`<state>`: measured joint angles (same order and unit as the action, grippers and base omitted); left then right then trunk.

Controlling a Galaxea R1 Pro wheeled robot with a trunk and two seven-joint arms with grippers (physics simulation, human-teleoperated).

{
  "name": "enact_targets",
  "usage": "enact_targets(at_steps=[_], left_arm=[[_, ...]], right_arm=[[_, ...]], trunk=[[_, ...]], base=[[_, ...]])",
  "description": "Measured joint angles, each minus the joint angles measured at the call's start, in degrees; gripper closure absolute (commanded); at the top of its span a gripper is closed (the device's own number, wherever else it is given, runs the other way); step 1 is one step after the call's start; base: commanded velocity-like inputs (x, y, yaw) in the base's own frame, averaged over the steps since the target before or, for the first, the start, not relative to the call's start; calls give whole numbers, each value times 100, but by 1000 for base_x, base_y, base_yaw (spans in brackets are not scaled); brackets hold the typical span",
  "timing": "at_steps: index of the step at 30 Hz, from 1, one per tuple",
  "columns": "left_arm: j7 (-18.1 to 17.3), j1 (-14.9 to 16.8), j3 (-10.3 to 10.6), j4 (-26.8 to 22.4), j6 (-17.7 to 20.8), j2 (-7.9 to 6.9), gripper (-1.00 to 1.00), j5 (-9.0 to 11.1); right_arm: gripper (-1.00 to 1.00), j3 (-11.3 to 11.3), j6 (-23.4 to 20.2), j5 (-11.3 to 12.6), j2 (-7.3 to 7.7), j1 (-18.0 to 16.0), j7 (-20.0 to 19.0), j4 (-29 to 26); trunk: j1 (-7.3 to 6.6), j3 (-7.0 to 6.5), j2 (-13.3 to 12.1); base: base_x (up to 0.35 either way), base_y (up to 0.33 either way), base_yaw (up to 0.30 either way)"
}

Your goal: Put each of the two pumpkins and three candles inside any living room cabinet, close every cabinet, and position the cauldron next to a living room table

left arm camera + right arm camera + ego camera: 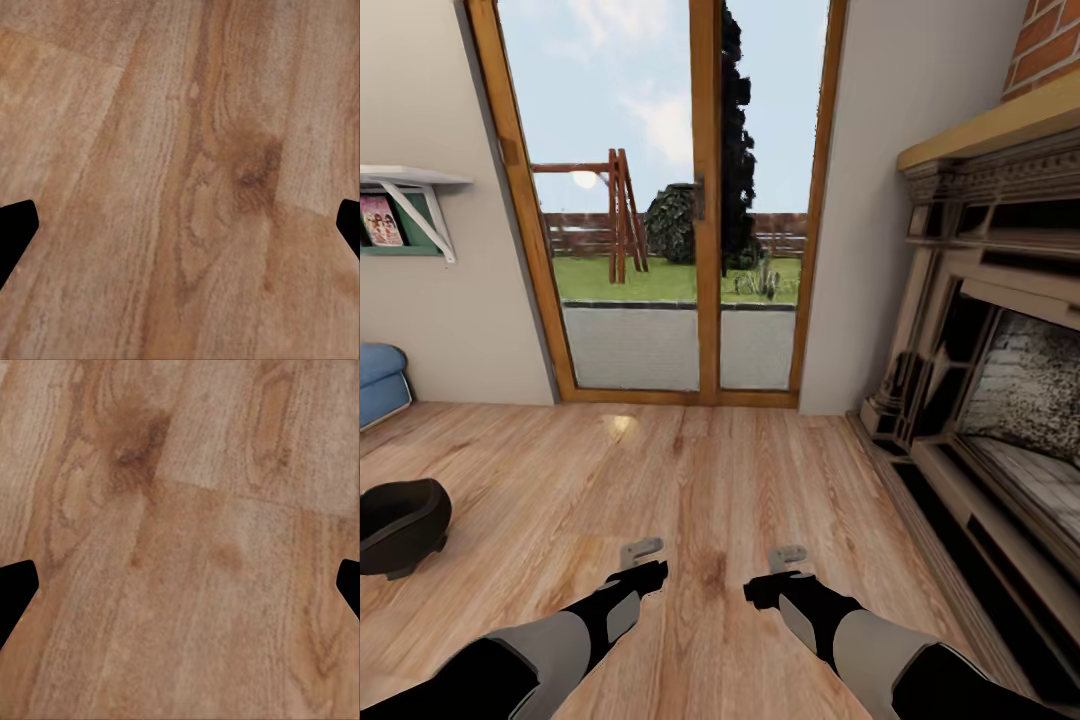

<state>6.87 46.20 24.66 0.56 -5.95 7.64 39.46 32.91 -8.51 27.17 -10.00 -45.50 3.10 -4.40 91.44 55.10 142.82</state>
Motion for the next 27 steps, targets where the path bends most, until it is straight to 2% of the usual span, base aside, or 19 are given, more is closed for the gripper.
enact_targets(at_steps=[5,21,27], left_arm=[[-1,1,0,0,6,-2,-100,0],[-1,1,0,0,14,-2,-100,0],[-1,0,0,0,13,-2,-100,0]], right_arm=[[-100,0,0,1,0,0,0,0],[-100,0,1,2,0,0,0,1],[-100,0,-1,1,0,0,0,0]], trunk=[[0,0,0],[0,0,0],[0,-11,0]], base=[[325,28,187],[332,1,13],[332,0,151]])
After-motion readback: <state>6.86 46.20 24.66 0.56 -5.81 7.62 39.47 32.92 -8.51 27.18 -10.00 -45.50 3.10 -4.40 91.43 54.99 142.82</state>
